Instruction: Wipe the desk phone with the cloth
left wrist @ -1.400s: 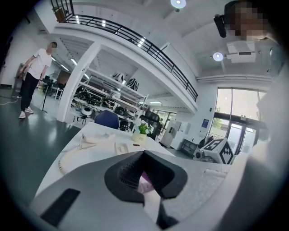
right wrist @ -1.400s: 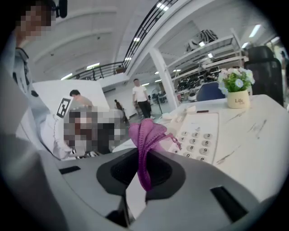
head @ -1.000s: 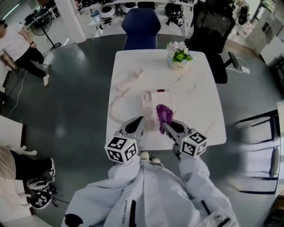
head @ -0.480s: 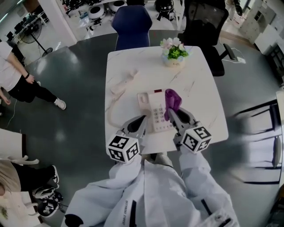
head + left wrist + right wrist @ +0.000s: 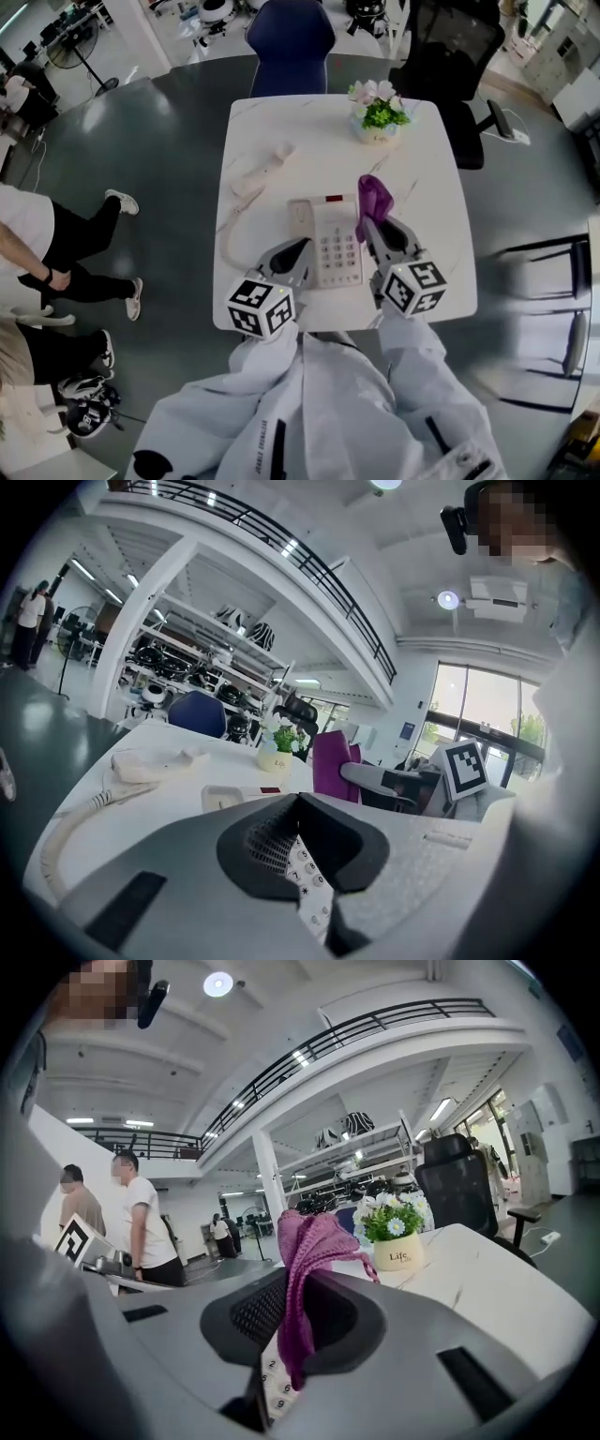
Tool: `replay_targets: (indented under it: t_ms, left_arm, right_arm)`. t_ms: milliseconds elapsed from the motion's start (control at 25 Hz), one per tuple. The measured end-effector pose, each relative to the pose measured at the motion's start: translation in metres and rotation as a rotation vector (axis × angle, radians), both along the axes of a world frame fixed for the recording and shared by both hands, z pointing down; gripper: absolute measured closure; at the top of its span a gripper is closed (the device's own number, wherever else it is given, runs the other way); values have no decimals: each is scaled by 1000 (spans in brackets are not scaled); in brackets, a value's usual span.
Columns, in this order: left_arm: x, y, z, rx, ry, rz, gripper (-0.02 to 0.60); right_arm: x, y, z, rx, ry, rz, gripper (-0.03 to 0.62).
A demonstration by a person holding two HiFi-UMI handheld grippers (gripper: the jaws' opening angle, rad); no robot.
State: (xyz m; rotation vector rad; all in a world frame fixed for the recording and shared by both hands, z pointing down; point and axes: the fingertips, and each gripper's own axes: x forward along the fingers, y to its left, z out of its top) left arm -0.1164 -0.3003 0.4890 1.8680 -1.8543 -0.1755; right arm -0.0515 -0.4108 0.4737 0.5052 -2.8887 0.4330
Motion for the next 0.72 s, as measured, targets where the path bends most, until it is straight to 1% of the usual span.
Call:
replay_targets:
  t_ms: [120, 200, 280, 440, 560, 720]
  left_arm:
    - [-1, -8, 3, -7, 10, -12, 583]
    - [-1, -13, 5, -12, 14, -19, 583]
    - [-3, -15, 8, -18, 18, -29, 583]
    - [-11, -16, 14, -34, 26, -60, 583]
    - [-15, -16, 17, -45, 26, -77, 584]
    - [-19, -15, 22, -57, 27, -89, 584]
  right_arm:
    - [-8, -16, -1, 74, 59, -22, 559]
    - [-15, -24, 2, 146, 123, -53, 559]
    - [-24, -30, 9, 199, 182, -92, 559]
    - [-44, -32, 27, 229, 257, -172, 559]
    - [-57, -27, 35, 250, 290, -231, 557]
    - [-66, -19, 49, 245, 328, -289, 557]
